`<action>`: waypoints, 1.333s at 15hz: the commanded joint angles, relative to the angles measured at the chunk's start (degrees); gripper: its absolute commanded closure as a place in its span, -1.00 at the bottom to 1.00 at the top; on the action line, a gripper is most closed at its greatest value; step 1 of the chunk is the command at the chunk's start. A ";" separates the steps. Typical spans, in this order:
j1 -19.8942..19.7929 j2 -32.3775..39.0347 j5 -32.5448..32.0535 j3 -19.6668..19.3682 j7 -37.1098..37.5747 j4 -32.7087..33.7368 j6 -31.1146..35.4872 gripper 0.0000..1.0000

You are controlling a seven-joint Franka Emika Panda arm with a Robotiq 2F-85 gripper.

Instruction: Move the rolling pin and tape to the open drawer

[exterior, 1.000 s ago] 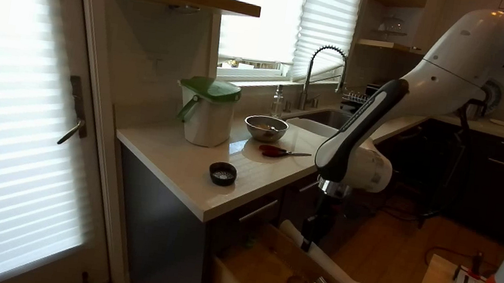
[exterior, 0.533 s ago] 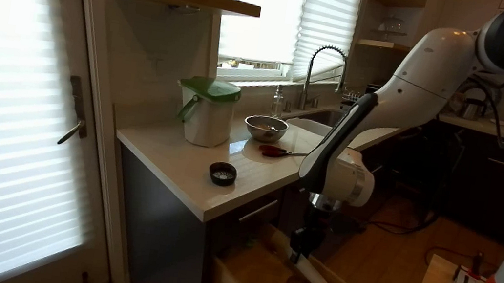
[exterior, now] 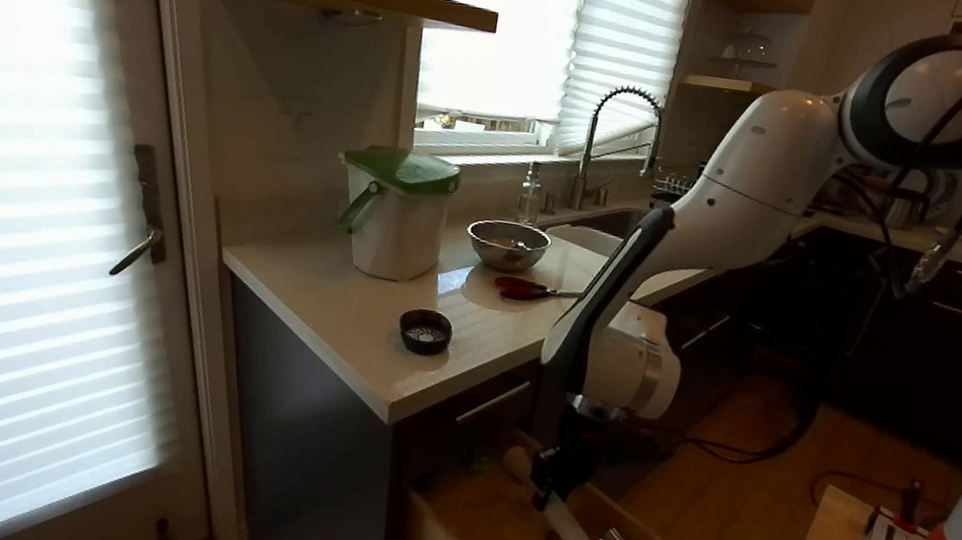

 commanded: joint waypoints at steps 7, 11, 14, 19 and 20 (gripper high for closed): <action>3.05 8.37 -0.14 -1.22 4.28 5.10 8.43 0.62; 5.62 10.46 -0.79 -3.37 6.72 6.26 9.05 0.62; 7.60 11.44 -1.07 -5.16 8.11 7.01 8.85 0.62; 10.65 12.63 -1.49 -8.11 9.60 8.12 8.01 0.62; 11.30 12.85 -1.65 -8.79 9.81 8.32 7.81 0.62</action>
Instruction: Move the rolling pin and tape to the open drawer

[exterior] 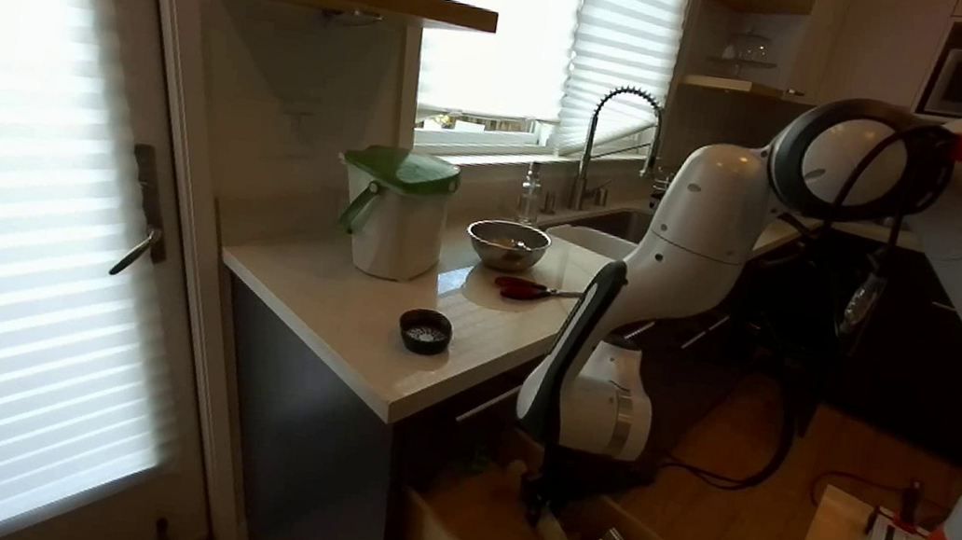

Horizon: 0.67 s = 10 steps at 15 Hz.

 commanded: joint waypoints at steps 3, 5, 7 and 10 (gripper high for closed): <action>4.34 1.69 -1.93 -3.98 3.19 1.52 -1.26 0.03; 5.26 1.74 -2.23 -4.80 3.36 1.63 -1.90 -0.46; 5.74 1.25 -2.23 -5.09 3.38 1.53 -2.17 -0.57; 5.91 -0.52 -2.07 -5.01 2.39 0.36 -2.50 -0.98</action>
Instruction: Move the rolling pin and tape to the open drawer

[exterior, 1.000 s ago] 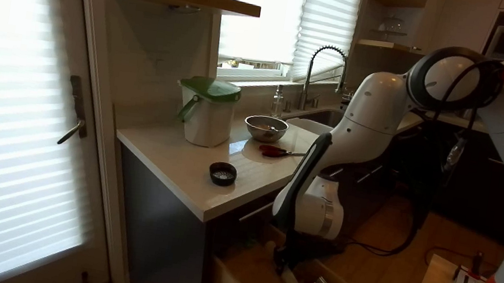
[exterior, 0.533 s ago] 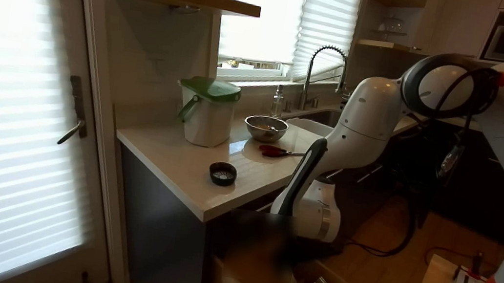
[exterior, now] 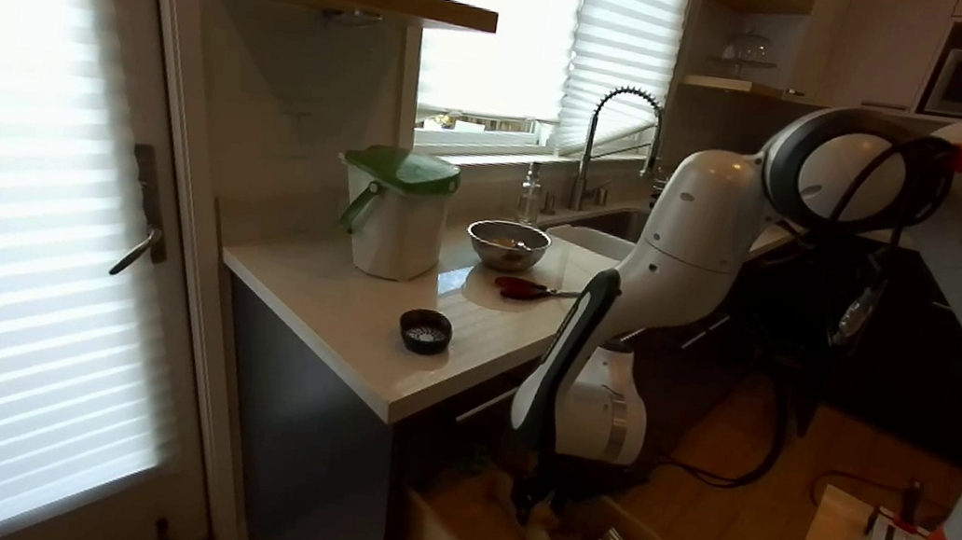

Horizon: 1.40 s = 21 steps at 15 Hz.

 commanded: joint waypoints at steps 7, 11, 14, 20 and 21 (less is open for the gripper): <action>0.29 -14.41 -2.16 0.41 -8.09 -10.99 -4.33 -1.00; 3.55 -23.52 -7.83 -2.59 -8.03 -19.61 -7.91 -1.00; 5.41 -30.73 -13.02 -3.98 -6.26 -24.48 -11.25 -1.00; -0.22 -44.35 -26.88 1.39 6.22 -27.58 -20.07 -1.00; -1.00 -45.69 -30.54 2.25 10.44 -27.56 -20.03 -1.00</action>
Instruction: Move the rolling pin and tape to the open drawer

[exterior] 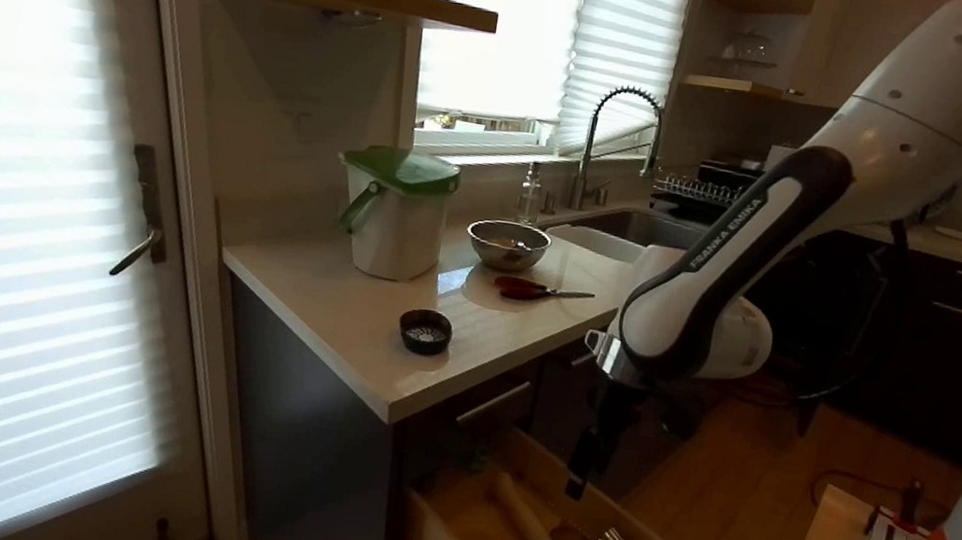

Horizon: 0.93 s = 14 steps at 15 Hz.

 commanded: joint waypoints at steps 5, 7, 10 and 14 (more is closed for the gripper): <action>-5.81 -6.42 -12.25 5.48 9.83 -0.59 -1.46 -1.00; -5.93 -6.43 -12.41 5.50 9.83 -0.77 -1.46 -1.00; -6.55 -6.59 -13.67 6.01 12.31 1.18 -2.55 -1.00; -7.67 -7.24 -19.77 8.03 22.68 7.99 -4.73 -1.00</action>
